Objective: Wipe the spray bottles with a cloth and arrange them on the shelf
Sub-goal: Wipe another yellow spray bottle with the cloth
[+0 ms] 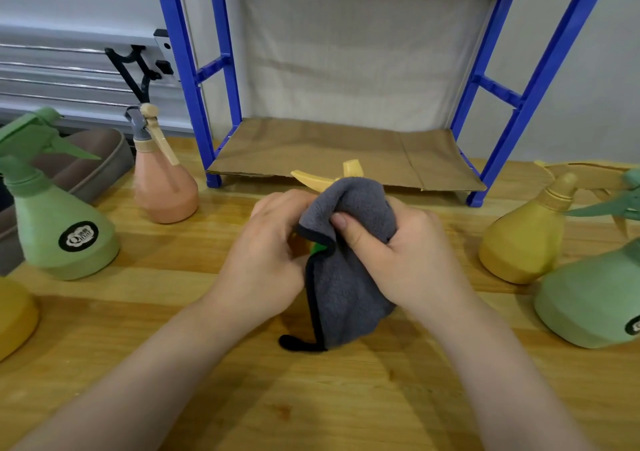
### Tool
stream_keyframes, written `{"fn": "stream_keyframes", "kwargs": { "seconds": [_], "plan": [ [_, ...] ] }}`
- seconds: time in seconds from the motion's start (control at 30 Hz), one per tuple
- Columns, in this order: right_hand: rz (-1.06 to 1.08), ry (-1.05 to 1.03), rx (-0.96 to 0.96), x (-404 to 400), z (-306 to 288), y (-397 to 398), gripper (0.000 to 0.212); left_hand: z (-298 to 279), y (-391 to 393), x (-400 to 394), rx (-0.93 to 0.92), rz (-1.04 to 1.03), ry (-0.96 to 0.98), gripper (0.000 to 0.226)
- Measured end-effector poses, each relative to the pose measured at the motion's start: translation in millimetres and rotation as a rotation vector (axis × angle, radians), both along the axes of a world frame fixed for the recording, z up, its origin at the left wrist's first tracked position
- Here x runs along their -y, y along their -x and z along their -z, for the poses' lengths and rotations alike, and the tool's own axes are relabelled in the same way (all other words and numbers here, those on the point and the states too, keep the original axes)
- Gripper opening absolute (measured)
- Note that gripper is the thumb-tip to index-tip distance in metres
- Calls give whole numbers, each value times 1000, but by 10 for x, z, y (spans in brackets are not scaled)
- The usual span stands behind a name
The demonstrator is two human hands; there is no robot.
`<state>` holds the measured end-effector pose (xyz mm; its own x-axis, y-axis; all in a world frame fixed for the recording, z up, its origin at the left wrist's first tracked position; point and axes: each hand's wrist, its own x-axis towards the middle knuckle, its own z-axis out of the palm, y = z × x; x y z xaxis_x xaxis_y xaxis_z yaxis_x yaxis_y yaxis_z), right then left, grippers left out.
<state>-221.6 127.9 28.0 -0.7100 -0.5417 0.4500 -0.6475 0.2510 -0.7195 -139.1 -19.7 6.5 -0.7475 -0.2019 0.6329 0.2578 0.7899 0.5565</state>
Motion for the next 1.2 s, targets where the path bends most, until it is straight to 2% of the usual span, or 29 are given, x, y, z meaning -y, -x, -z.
{"fn": "stream_keyframes", "kwargs": {
  "seconds": [0.13,0.27,0.37,0.43,0.5,0.57,0.63,0.67,0.73,0.83,0.9,0.97,1.03,1.1,1.13,1.2],
  "plan": [
    [-150,-125,130,-35,-24,34,21,-39,-18,54,26,3,-69,28],
    [-199,-134,178,-37,-19,16,26,-62,-10,62,7,13,-123,40],
    [-72,-60,71,-23,-4,-15,36,-68,-6,69,12,100,-217,29],
    [7,-69,-115,-11,15,-22,46,-56,-3,85,14,146,-287,28],
    [26,-94,-220,-13,20,-21,50,-60,-9,99,15,169,-309,30],
    [-36,-37,-142,-22,31,-8,38,-64,-10,106,23,179,-309,32],
    [-148,80,57,-22,41,8,7,-48,9,117,24,142,-338,30],
    [-198,143,152,-19,44,11,9,-36,23,127,19,105,-369,30],
    [-295,205,267,-39,59,33,25,-18,50,167,-8,38,-433,31],
    [-375,-1,318,-90,52,124,26,-22,60,244,-54,-31,-603,27],
    [-321,-333,305,-109,101,204,16,-49,48,278,-97,-41,-752,32],
    [-231,-700,198,-92,206,225,34,-81,30,275,-118,-33,-807,31],
    [-177,-877,100,-52,292,204,62,-106,8,246,-124,-18,-798,26],
    [-195,-801,110,-29,281,176,89,-130,-13,206,-127,-1,-764,20],
    [-218,-699,148,-32,245,177,93,-146,-24,186,-127,4,-745,19],
    [-239,-469,226,-43,158,174,82,-178,-48,146,-134,11,-711,21]
  ]
}}
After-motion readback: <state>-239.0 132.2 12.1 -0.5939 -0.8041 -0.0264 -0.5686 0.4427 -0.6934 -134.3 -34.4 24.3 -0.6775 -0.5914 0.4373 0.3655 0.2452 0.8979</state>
